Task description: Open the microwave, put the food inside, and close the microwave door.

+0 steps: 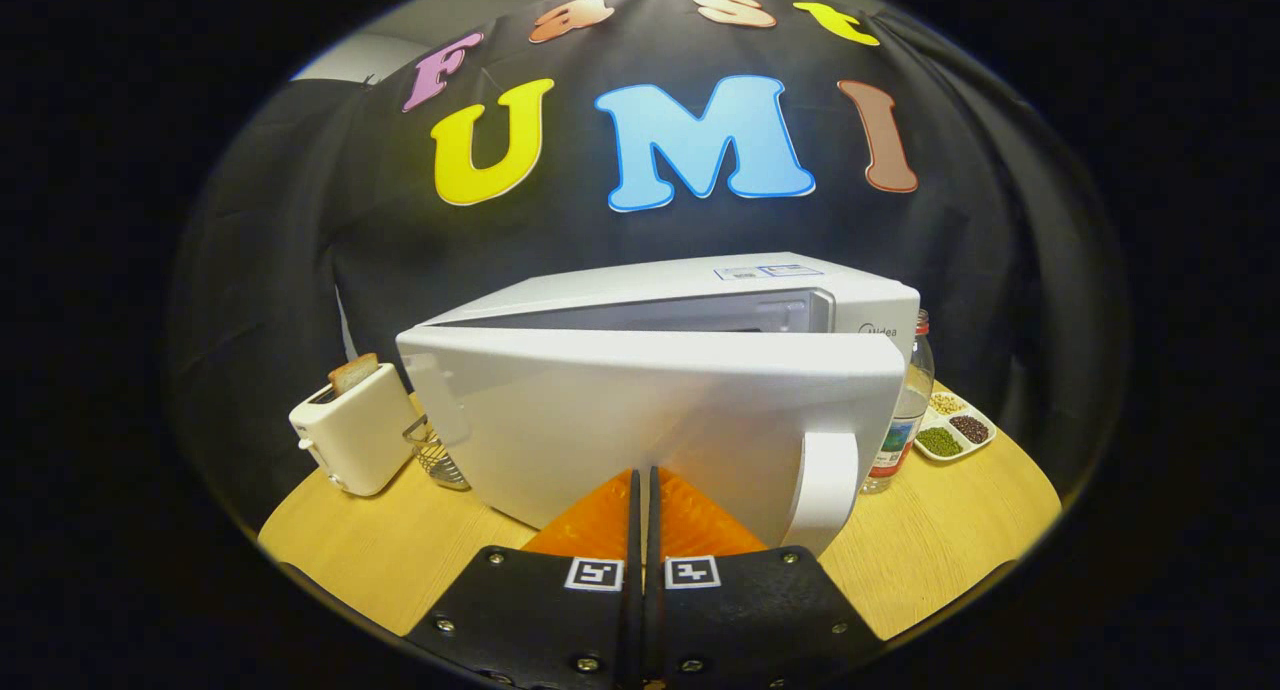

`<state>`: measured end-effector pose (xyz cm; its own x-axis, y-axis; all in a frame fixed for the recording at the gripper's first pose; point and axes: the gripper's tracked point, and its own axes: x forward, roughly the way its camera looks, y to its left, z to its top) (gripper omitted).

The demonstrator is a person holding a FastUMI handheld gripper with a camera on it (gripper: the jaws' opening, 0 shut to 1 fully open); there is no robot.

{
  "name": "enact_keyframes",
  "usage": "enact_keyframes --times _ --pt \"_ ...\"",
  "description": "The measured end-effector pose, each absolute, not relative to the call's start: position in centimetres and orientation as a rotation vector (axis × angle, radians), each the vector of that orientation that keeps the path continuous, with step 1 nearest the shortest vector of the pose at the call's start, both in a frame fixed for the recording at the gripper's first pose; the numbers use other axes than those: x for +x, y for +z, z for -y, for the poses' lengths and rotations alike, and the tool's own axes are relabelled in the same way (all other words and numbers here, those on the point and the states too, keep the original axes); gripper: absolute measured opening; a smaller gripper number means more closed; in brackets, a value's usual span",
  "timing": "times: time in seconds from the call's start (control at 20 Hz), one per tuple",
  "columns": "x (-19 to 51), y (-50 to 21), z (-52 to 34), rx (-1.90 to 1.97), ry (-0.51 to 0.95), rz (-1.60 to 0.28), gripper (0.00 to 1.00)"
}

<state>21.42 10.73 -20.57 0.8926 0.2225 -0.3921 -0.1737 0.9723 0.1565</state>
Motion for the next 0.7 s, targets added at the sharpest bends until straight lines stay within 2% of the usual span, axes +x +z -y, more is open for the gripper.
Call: enact_keyframes --times 0.5,0.7 --pt "27.5 -20.0 -10.3 0.119 0.141 -0.382 0.01" --pt "27.0 -19.8 -10.7 0.07 0.144 -0.365 0.03"
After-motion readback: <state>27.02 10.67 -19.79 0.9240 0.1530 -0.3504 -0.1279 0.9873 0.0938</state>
